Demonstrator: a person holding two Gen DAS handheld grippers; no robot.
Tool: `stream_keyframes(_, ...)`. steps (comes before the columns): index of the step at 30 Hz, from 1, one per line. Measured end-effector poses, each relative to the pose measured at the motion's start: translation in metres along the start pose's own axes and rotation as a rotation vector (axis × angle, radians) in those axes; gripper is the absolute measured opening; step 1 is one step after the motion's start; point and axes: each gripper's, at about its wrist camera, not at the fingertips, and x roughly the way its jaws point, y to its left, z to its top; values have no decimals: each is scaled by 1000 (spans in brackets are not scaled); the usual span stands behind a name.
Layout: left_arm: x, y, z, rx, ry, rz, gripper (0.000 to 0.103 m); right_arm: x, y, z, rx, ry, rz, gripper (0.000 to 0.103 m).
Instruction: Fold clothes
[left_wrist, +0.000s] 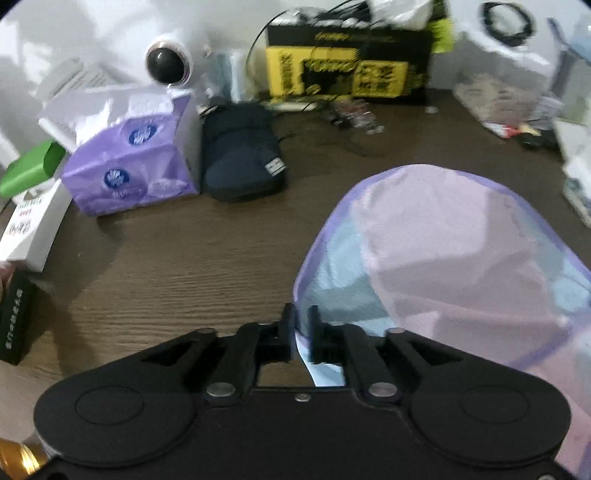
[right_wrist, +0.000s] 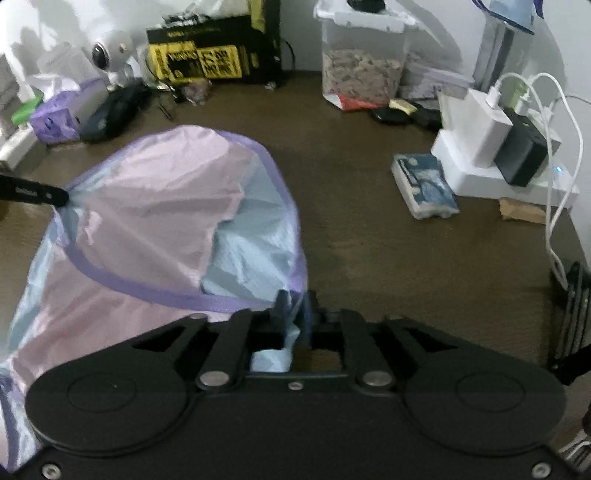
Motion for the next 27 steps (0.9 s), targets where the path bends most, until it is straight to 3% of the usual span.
stream_keyframes(3,-16,2,-14,7,-20,-24,44,-9,7,-2,-56,-10,11,36)
stream_keyframes(6,-34,-8,-42,18,-24,-92,44,-13,15,-12,-122,15,42,36)
stream_keyframes(9,-34,-36,-61,108,-4,-97,44,-7,20,-20,-156,0,16,36)
stream_keyframes(14,-28,-56,-76,160,11,-86,44,8,6,15,-78,-43,-16,42)
stream_keyframes(17,-28,-55,-76,175,11,-90,45,42,-11,40,-63,38,22,43)
stream_keyframes(18,-28,-54,-76,188,10,-88,46,56,-17,48,-70,89,74,41)
stream_keyframes(19,-28,-54,-77,202,8,-84,46,60,-18,51,-89,94,92,29)
stream_keyframes(20,-29,-54,-78,214,4,-83,46,65,-18,58,-131,78,102,1)
stream_keyframes(26,-34,-54,-73,222,2,-77,46,69,-17,83,-184,-11,17,2)
stream_keyframes(27,-41,-52,-69,221,-27,-87,46,66,-16,82,-191,-16,10,11)
